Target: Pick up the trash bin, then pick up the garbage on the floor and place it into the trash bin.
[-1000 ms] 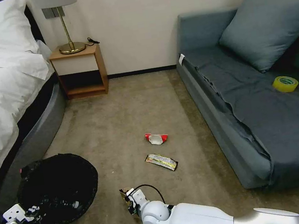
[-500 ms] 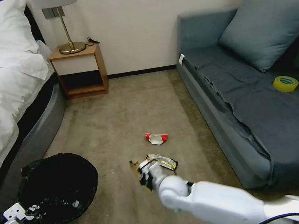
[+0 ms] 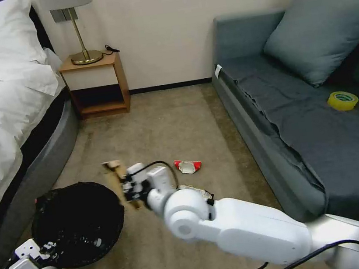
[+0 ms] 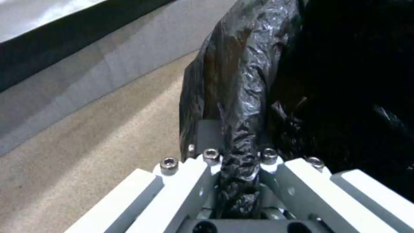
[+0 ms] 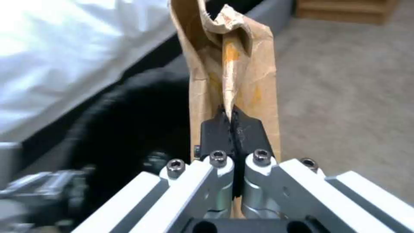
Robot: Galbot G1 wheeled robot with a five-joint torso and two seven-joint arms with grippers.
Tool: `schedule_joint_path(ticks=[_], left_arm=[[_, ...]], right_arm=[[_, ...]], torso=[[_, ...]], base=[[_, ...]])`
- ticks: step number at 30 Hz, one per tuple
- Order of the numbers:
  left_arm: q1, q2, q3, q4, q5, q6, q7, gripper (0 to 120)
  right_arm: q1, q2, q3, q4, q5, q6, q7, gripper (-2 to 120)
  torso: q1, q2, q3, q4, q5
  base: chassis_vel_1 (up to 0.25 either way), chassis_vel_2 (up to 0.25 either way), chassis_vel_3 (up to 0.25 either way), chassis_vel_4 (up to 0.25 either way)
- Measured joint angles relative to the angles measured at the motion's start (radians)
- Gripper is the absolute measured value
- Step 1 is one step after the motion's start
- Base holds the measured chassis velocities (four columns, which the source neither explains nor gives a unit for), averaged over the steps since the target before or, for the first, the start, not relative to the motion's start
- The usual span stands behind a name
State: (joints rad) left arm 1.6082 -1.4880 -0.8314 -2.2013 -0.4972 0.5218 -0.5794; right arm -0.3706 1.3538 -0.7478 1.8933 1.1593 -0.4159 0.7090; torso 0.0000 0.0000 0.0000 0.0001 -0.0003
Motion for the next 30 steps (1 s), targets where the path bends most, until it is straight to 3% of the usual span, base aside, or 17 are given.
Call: schedule_joint_path(ticks=[7,14,25,30], left_arm=[[-0.011,-0.013,0.031,-0.008,0.017,0.006,-0.008,1],[-0.005,-0.019,0.041,-0.025,0.021,0.008,-0.012,1],[-0.001,-0.025,0.052,-0.031,0.031,0.008,-0.012,1],[0.0,-0.022,0.043,-0.031,0.028,0.003,-0.012,1]], right_arm=[[0.02,0.102,-0.114,-0.092,-0.008,0.012,0.01,0],[0.016,0.113,-0.166,-0.146,-0.056,0.009,0.007,0],[0.009,0.103,-0.145,-0.13,-0.099,0.011,-0.004,39],[0.004,0.042,-0.045,-0.076,-0.178,0.034,-0.047,56]], torso=[[0.0,0.0,0.0,0.0,0.0],[0.0,0.0,0.0,-0.0001,0.0001],[0.0,0.0,0.0,0.0,0.0003],[0.0,0.0,0.0,0.0002,0.0004]], base=[[0.0,0.0,0.0,0.0],[0.0,0.0,0.0,0.0],[0.0,0.0,0.0,0.0],[0.0,0.0,0.0,0.0]])
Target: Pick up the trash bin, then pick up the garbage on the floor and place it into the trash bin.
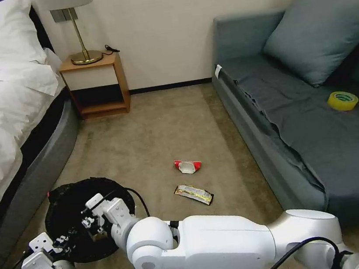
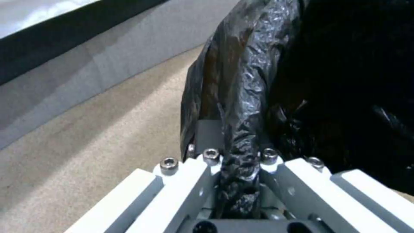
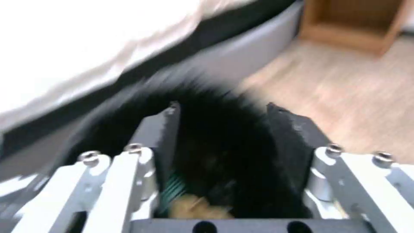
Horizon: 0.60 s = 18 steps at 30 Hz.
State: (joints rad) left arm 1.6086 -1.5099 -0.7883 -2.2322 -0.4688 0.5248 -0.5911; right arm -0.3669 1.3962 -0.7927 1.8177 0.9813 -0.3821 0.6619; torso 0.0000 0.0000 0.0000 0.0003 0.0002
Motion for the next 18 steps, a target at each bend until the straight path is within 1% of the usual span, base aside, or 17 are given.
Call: schedule_joint_path(ticks=[2,3,4,5,6,7,8,10,12,13,14,16,18], left_arm=[[0.0,0.003,-0.004,0.0,-0.003,-0.003,0.002,1],[0.0,0.003,-0.004,0.0,-0.003,-0.003,0.002,1],[0.0,0.004,-0.006,0.001,-0.005,-0.005,0.005,1],[0.0,0.006,-0.007,0.003,-0.007,-0.006,0.006,1],[0.0,0.008,-0.008,0.005,-0.008,-0.008,0.007,1],[0.0,0.01,-0.01,0.008,-0.009,-0.009,0.007,1],[0.0,0.01,-0.01,0.008,-0.009,-0.009,0.007,1],[0.001,0.014,-0.013,0.012,-0.014,-0.011,0.009,1],[0.0,0.018,-0.019,0.015,-0.021,-0.011,0.011,1],[-0.002,0.021,-0.022,0.017,-0.024,-0.011,0.011,1],[-0.002,0.021,-0.022,0.017,-0.024,-0.011,0.011,1],[-0.007,0.026,-0.028,0.024,-0.03,-0.012,0.012,1],[-0.011,0.029,-0.032,0.028,-0.033,-0.012,0.013,1]], right_arm=[[-0.022,-0.056,0.072,0.031,-0.073,0.043,-0.051,65],[-0.022,-0.056,0.072,0.031,-0.073,0.043,-0.051,65],[-0.053,-0.103,0.136,0.05,-0.158,0.092,-0.104,71],[-0.08,-0.14,0.185,0.062,-0.221,0.127,-0.138,74],[-0.112,-0.181,0.242,0.077,-0.279,0.155,-0.167,80],[-0.142,-0.221,0.294,0.091,-0.327,0.177,-0.186,83],[-0.142,-0.221,0.294,0.091,-0.327,0.177,-0.186,83],[-0.214,-0.317,0.4,0.136,-0.412,0.221,-0.213,93],[-0.305,-0.386,0.508,0.19,-0.473,0.25,-0.235,99],[-0.356,-0.408,0.56,0.214,-0.501,0.263,-0.244,99],[-0.356,-0.408,0.56,0.214,-0.501,0.263,-0.244,99],[-0.476,-0.43,0.67,0.266,-0.544,0.281,-0.251,100],[-0.573,-0.429,0.773,0.315,-0.596,0.281,-0.251,100]], torso=[[0.0,0.0,0.0,-0.0003,-0.0001],[0.0,0.0,0.0,-0.0003,-0.0001],[0.0,0.0,0.0,-0.0003,0.0002],[0.0,0.0,0.0,-0.0002,0.0002],[0.0,0.0,0.0,-0.0001,0.0003],[0.0,0.0,0.0,-0.0004,0.0003],[0.0,0.0,0.0,-0.0004,0.0003],[0.0,0.0,0.0,-0.0007,0.0003],[0.0,0.0,0.0,-0.0009,0.0004],[0.0,0.0,0.0,-0.0007,0.0004],[0.0,0.0,0.0,-0.0007,0.0004],[0.0,0.0,0.0,-0.0005,0.0003],[0.0,0.0,0.0,-0.0004,0.0002]], base=[[0.0,0.0,0.0,0.0],[0.0,0.0,0.0,0.0],[0.0,0.0,0.0,0.0],[0.0,0.0,0.0,0.0],[0.0,0.0,0.0,0.0],[0.0,0.0,0.0,0.0],[0.0,0.0,0.0,0.0],[0.0,0.0,0.0,0.0],[0.0,0.0,0.0,0.0],[0.0,0.0,0.0,0.0],[0.0,0.0,0.0,0.0],[0.0,0.0,0.0,0.0],[0.0,0.0,0.0,0.0]])
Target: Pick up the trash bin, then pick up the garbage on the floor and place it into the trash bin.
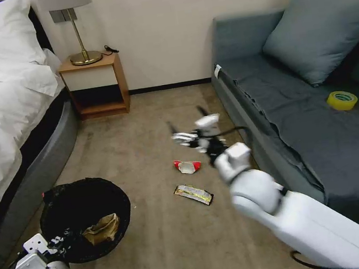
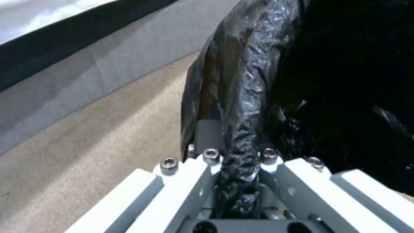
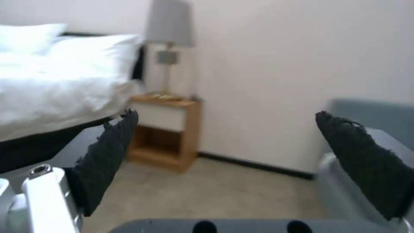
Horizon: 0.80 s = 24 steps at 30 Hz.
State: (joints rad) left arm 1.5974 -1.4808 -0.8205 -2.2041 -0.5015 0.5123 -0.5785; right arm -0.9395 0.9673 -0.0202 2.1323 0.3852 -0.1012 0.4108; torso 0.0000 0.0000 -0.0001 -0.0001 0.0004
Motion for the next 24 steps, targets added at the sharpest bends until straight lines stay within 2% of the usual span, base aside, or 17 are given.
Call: schedule_joint_path(ticks=[2,5,6,10,19,24], left_arm=[[-0.001,0.001,-0.001,0.001,-0.001,0.0,0.0,1],[-0.006,0.003,-0.002,0.004,-0.004,-0.001,0.002,1],[-0.006,0.003,-0.002,0.004,-0.004,-0.001,0.002,1],[-0.007,0.005,-0.011,0.005,-0.012,-0.002,0.005,1],[-0.004,0.006,-0.027,0.003,-0.022,-0.005,0.013,1],[-0.008,0.005,-0.033,0.003,-0.027,-0.006,0.014,1]], right_arm=[[-0.038,0.004,0.035,0.019,-0.03,0.0,0.0,100],[-0.207,0.039,0.148,0.089,-0.142,-0.01,0.003,100],[-0.207,0.039,0.148,0.089,-0.142,-0.01,0.003,100],[-0.405,0.103,0.204,0.131,-0.249,0.013,-0.006,100],[-0.546,0.217,0.195,0.124,-0.356,0.116,-0.038,100],[-0.565,0.245,0.184,0.117,-0.372,0.131,-0.04,100]], torso=[[0.0,0.0,0.0,0.0,-0.0001],[0.0,0.0,0.0,0.0002,-0.0003],[0.0,0.0,0.0,0.0002,-0.0003],[0.0,0.0,0.0,-0.0002,-0.0003],[0.0,0.0,0.0,0.0002,-0.0005],[0.0,0.0,0.0,0.0001,-0.0005]], base=[[0.0,0.0,0.0,0.0],[0.0,0.0,0.0,0.0],[0.0,0.0,0.0,0.0],[0.0,0.0,0.0,0.0],[0.0,0.0,0.0,0.0],[0.0,0.0,0.0,0.0]])
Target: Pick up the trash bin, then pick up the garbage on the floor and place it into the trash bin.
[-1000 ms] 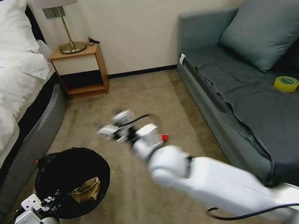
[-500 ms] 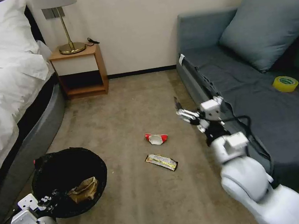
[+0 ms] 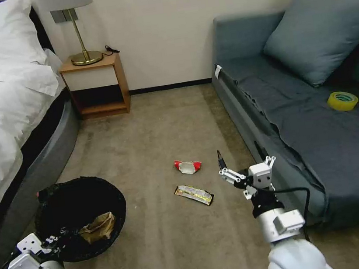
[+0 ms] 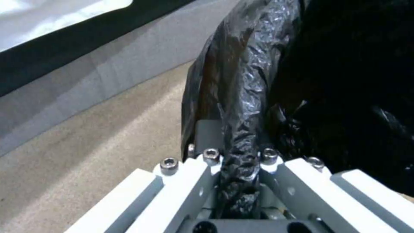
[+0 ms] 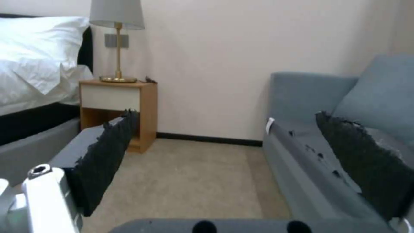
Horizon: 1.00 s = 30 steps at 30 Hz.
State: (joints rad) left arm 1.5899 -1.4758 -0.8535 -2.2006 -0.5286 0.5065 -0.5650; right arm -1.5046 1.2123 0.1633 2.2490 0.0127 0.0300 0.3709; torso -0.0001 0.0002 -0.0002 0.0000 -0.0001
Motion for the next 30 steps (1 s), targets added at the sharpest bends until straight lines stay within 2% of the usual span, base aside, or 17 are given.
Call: schedule_joint_path(ticks=[5,20,30], left_arm=[[-0.003,-0.001,-0.003,0.004,-0.002,0.0,0.001,1],[0.001,-0.004,-0.013,0.016,-0.003,-0.008,0.002,1],[-0.005,-0.003,-0.014,0.026,-0.003,-0.009,0.003,1]], right_arm=[[0.004,0.014,-0.012,-0.017,-0.005,0.005,0.001,100],[0.067,0.001,-0.035,-0.067,0.013,0.001,0.011,100],[0.103,-0.01,-0.051,-0.096,0.025,-0.012,0.012,100]], torso=[[0.0,0.0,0.0,0.0,0.0],[0.0,0.0,0.0,0.0,0.0001],[0.0,0.0,0.0,0.0,0.0001]], base=[[-0.103,0.101,0.083,-0.109],[-0.182,0.183,0.19,-0.184],[-0.096,0.092,0.091,-0.103]])
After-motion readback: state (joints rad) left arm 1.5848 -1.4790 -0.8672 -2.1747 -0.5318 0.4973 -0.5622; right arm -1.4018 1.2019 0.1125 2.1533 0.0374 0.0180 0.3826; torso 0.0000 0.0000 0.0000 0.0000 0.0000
